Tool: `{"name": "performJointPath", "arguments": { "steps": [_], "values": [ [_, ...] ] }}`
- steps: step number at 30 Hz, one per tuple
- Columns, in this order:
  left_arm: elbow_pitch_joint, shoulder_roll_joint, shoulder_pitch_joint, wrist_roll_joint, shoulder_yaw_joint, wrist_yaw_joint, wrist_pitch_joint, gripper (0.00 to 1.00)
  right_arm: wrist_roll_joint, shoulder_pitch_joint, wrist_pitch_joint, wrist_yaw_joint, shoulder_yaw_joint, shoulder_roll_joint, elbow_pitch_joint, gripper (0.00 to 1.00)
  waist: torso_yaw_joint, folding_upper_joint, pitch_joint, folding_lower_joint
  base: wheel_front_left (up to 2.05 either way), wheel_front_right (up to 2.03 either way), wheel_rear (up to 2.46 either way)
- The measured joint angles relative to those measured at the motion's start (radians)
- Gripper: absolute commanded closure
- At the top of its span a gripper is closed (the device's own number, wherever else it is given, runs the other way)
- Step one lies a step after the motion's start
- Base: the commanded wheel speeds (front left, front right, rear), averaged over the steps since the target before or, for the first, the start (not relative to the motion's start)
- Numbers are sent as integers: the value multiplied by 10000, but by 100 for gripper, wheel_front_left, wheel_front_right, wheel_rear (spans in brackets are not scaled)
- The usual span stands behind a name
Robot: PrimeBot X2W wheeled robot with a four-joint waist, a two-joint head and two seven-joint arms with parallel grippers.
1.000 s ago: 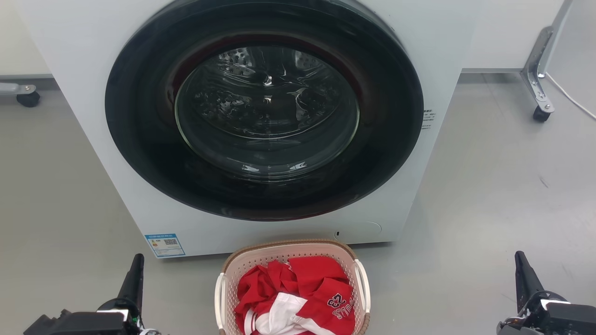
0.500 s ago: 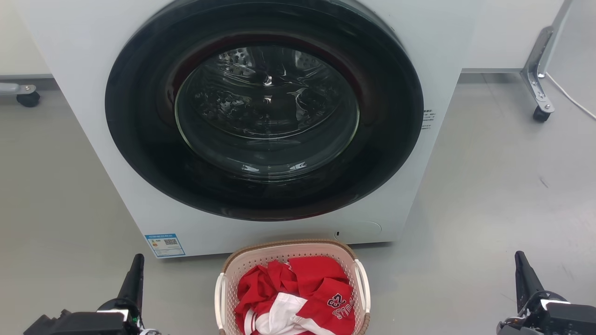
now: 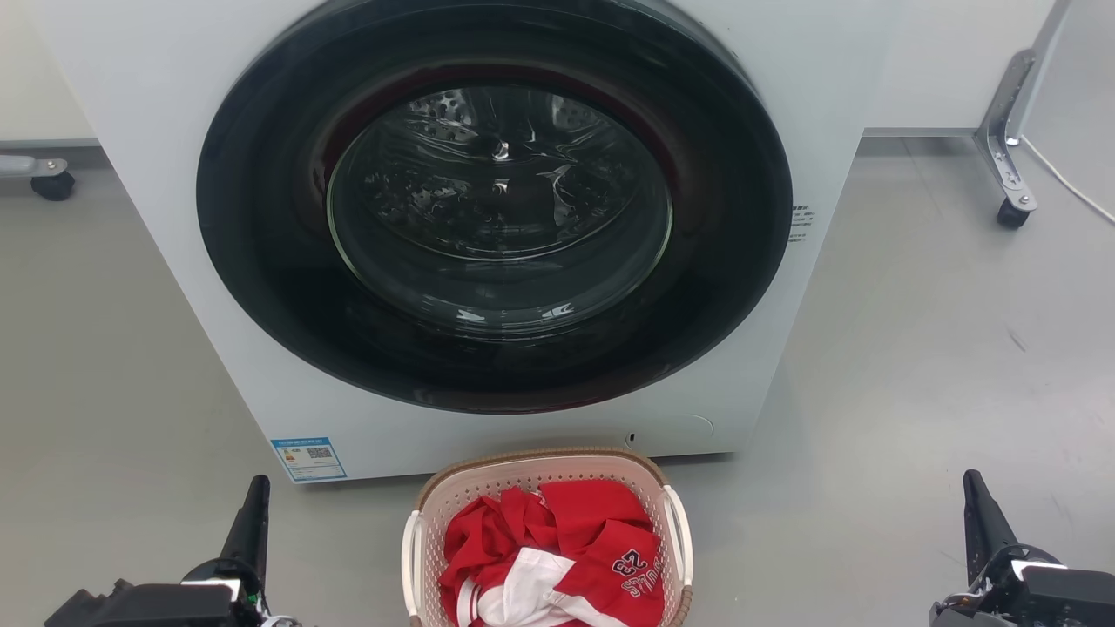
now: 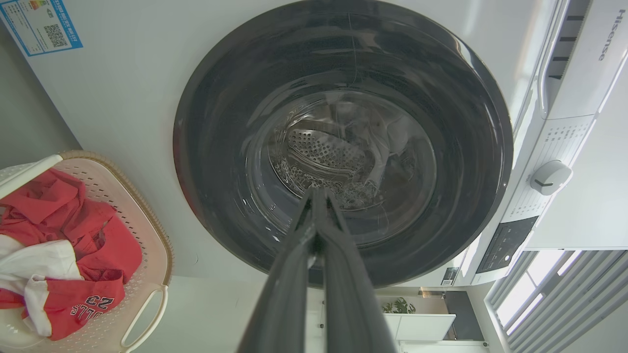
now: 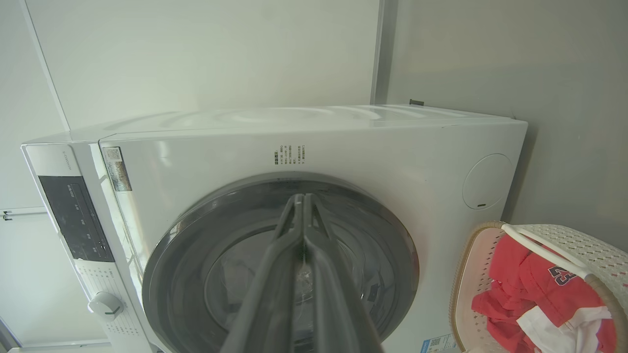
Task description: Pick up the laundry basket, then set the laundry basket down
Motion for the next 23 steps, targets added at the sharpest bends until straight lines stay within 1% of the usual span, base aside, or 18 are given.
{"name": "performJointPath", "arguments": {
  "steps": [23],
  "values": [
    [2,0,0,0,0,0,2,100,2,0,0,0,0,0,-2,100,0,0,1,0,0,0,0]
  ]
}}
